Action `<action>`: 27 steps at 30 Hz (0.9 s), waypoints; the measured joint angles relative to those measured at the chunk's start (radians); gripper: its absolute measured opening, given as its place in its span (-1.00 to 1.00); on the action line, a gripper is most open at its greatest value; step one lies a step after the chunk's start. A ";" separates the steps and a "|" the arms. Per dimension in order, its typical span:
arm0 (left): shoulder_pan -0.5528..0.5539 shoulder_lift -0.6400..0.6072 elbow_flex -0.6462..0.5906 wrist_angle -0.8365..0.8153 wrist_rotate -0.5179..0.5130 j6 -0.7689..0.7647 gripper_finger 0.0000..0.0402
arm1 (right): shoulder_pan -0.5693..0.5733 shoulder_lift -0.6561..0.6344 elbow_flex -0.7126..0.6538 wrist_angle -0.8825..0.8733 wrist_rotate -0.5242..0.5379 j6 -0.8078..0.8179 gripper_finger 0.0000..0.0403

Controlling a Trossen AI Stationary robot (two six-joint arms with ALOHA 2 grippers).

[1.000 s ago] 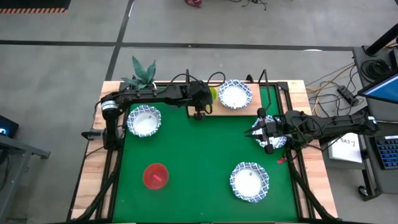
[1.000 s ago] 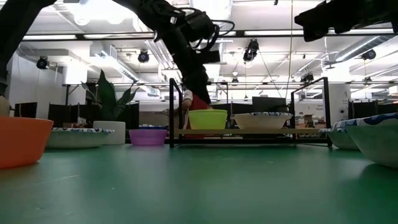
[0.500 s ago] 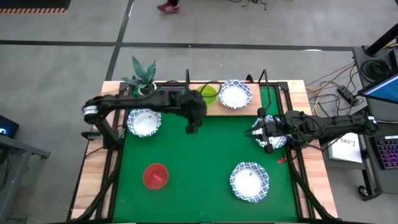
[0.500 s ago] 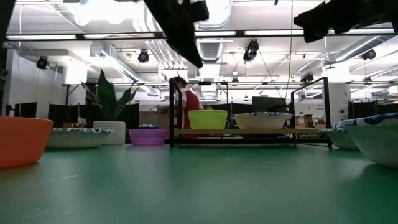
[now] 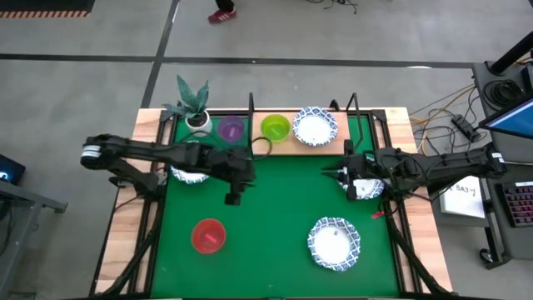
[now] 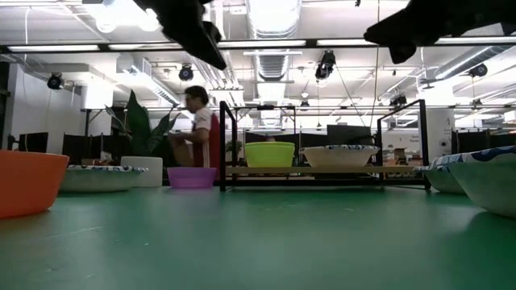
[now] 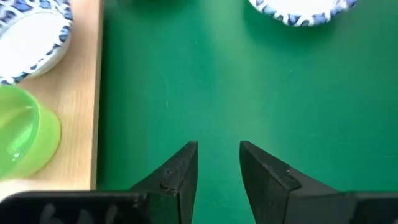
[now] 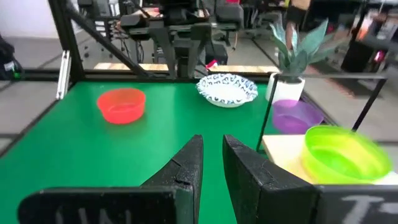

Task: Place and stack bowls onto a shelf
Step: Stack the top right white bowl into the white bowl on the shelf

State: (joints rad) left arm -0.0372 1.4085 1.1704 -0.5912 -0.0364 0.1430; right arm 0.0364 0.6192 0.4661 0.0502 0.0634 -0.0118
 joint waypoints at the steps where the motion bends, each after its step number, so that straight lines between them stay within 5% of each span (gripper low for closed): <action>1: 0.000 -0.029 -0.029 0.027 -0.004 -0.010 -0.49 | 0.000 0.017 0.008 0.000 0.001 0.026 -0.74; 9: 0.000 -0.209 -0.202 0.145 -0.097 -0.048 -0.49 | 0.000 0.210 0.127 -0.119 -0.011 0.206 -0.74; 15: 0.000 -0.270 -0.251 0.151 -0.114 -0.057 -0.49 | 0.000 0.349 0.318 -0.537 -0.005 0.427 -0.74; 21: 0.000 -0.268 -0.257 0.150 -0.114 -0.056 -0.49 | 0.000 0.501 0.475 -0.976 0.014 0.825 -0.73; 27: 0.000 -0.248 -0.257 0.150 -0.114 -0.051 -0.49 | 0.000 0.647 0.546 -1.264 0.020 0.948 -0.47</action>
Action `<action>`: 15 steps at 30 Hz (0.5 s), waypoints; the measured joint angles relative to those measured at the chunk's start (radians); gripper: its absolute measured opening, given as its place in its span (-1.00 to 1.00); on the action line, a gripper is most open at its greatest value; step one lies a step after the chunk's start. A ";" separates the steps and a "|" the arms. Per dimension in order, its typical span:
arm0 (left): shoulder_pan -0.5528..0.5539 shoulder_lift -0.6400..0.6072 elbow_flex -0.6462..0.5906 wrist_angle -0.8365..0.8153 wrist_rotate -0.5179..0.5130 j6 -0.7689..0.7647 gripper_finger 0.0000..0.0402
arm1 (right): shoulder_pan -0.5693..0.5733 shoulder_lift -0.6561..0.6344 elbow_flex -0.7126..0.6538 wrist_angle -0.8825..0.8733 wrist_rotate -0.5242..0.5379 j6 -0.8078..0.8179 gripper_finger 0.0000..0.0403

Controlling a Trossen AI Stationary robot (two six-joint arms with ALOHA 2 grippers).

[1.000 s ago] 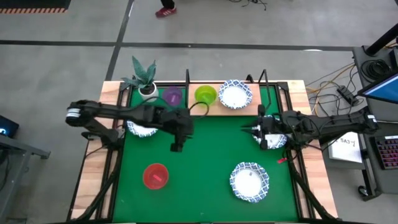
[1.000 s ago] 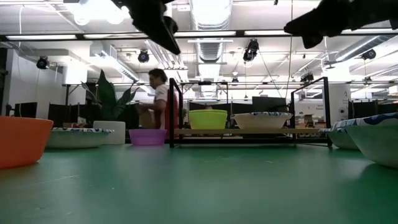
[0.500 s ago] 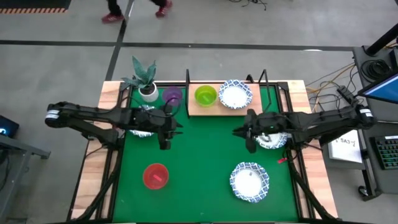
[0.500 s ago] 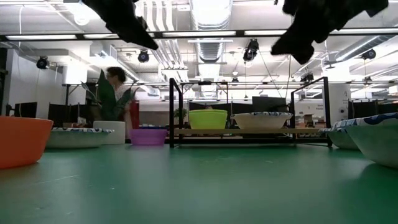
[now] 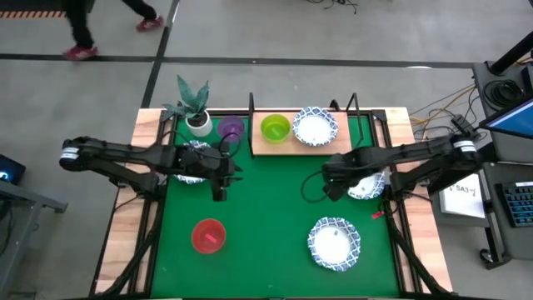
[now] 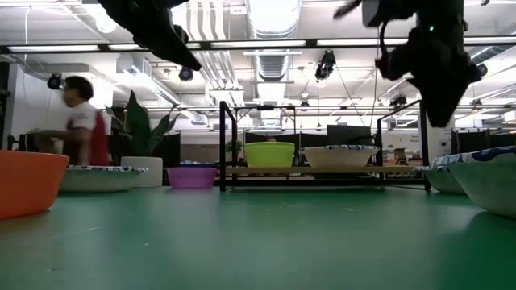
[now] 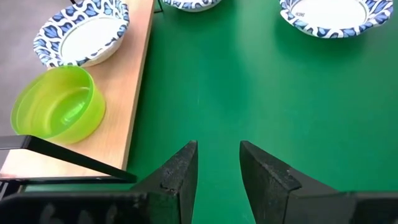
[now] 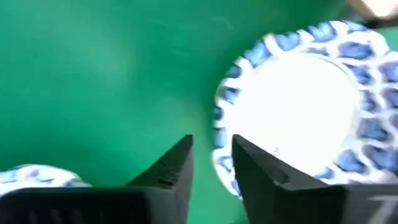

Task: Place and stack bowls onto a shelf
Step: Stack the top right white bowl into the white bowl on the shelf

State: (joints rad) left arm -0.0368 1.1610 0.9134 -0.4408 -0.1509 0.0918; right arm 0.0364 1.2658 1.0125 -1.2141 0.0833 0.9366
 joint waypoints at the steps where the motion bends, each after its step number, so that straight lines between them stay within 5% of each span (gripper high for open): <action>1: 0.000 0.004 0.000 0.000 0.000 0.003 -0.49 | 0.000 0.017 0.002 0.001 0.017 0.003 -0.40; 8: 0.000 0.021 0.000 -0.004 0.000 0.004 -0.49 | -0.002 0.159 -0.006 0.043 0.050 0.030 -0.07; 15: 0.000 0.022 0.000 -0.011 -0.033 0.004 -0.49 | -0.005 0.285 -0.008 0.043 0.060 0.045 -0.11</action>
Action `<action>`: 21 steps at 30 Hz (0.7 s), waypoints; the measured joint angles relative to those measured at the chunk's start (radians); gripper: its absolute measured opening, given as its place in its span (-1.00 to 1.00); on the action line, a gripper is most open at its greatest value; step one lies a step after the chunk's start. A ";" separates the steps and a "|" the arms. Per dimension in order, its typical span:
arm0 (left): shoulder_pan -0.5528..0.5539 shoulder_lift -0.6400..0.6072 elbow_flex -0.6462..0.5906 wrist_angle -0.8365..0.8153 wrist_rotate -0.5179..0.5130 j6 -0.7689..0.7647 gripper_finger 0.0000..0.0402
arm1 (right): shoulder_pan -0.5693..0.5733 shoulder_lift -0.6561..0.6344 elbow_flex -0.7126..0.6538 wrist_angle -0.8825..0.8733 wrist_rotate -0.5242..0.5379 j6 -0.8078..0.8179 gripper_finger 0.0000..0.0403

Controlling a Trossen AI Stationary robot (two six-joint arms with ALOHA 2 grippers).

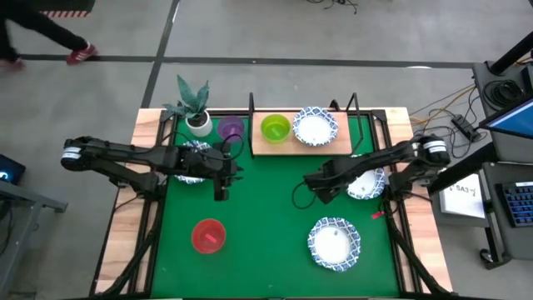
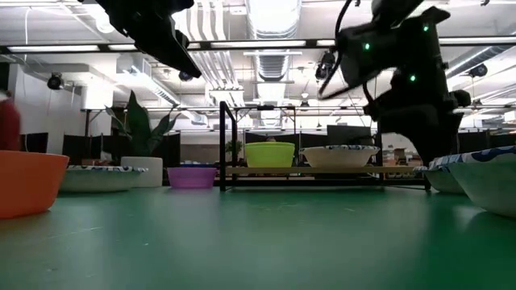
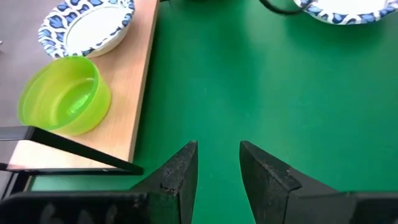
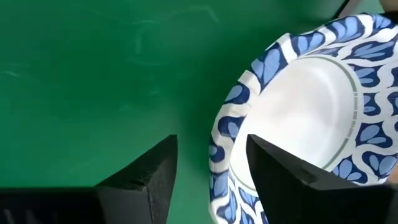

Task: Place and stack bowls onto a shelf
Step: Stack the top right white bowl into the white bowl on the shelf

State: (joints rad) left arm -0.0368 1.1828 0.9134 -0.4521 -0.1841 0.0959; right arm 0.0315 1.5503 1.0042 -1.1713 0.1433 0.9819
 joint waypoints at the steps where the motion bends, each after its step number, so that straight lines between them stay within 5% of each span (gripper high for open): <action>1: 0.000 0.000 0.000 0.000 -0.001 0.001 -0.49 | 0.000 0.015 0.000 0.000 0.005 0.001 -0.14; 13: 0.000 0.000 -0.038 0.045 -0.001 0.007 -0.49 | -0.001 0.082 0.003 -0.009 -0.036 -0.012 -0.89; 21: 0.000 -0.004 -0.047 0.046 -0.004 0.002 -0.49 | 0.021 0.009 0.119 -0.054 -0.095 -0.077 -0.93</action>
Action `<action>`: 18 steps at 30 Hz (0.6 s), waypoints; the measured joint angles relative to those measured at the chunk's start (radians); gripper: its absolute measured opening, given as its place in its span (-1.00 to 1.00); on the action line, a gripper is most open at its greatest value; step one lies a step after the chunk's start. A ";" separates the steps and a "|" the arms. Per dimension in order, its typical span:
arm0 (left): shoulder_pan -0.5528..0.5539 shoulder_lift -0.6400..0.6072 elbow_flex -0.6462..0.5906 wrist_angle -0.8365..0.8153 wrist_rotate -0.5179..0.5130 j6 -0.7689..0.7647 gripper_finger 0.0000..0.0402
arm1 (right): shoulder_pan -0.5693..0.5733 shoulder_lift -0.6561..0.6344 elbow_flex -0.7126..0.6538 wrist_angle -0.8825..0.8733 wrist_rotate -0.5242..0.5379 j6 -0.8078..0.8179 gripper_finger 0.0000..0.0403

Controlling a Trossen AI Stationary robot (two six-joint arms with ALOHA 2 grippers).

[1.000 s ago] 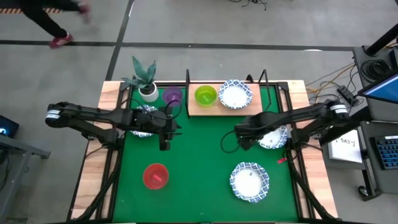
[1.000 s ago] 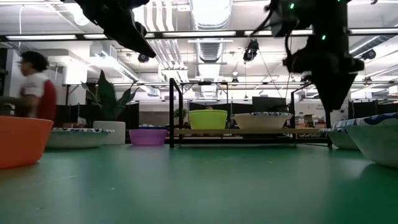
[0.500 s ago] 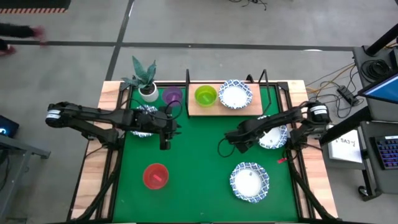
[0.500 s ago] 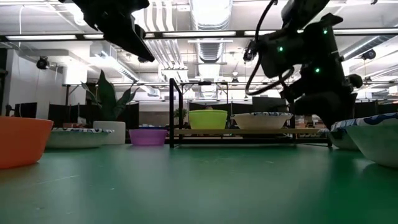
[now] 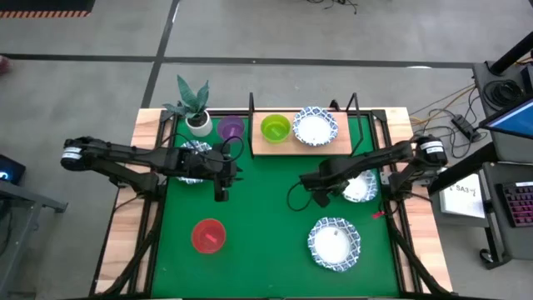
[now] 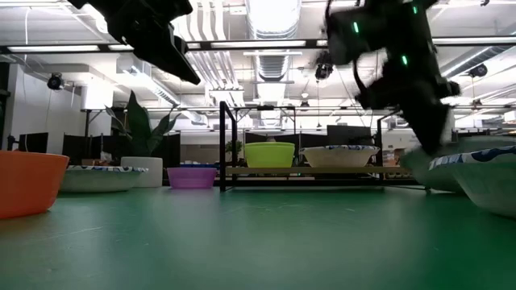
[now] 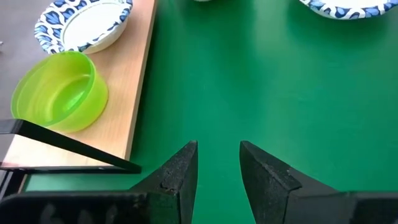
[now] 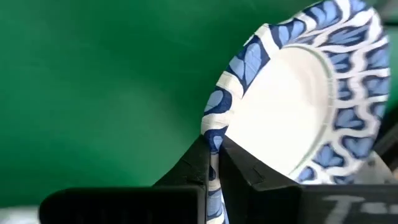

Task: Place and stack bowls onto a shelf
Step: Stack the top right white bowl into the white bowl on the shelf

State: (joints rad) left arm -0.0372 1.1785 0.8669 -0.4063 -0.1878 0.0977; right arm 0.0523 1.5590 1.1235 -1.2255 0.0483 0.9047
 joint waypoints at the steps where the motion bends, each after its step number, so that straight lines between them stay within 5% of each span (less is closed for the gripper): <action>1: 0.000 -0.001 0.000 0.001 -0.006 0.002 -0.49 | 0.005 -0.008 0.029 0.001 -0.004 -0.015 -0.93; 9: 0.000 -0.001 -0.009 0.004 -0.012 0.005 -0.49 | 0.055 -0.058 0.309 0.010 0.033 -0.241 -0.94; 18: 0.000 -0.001 -0.013 -0.001 -0.012 0.016 -0.49 | 0.071 -0.064 0.505 0.035 0.427 -0.544 -0.94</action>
State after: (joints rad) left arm -0.0372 1.1770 0.8536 -0.4068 -0.2001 0.1135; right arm 0.1233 1.4948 1.6284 -1.1901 0.4749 0.3603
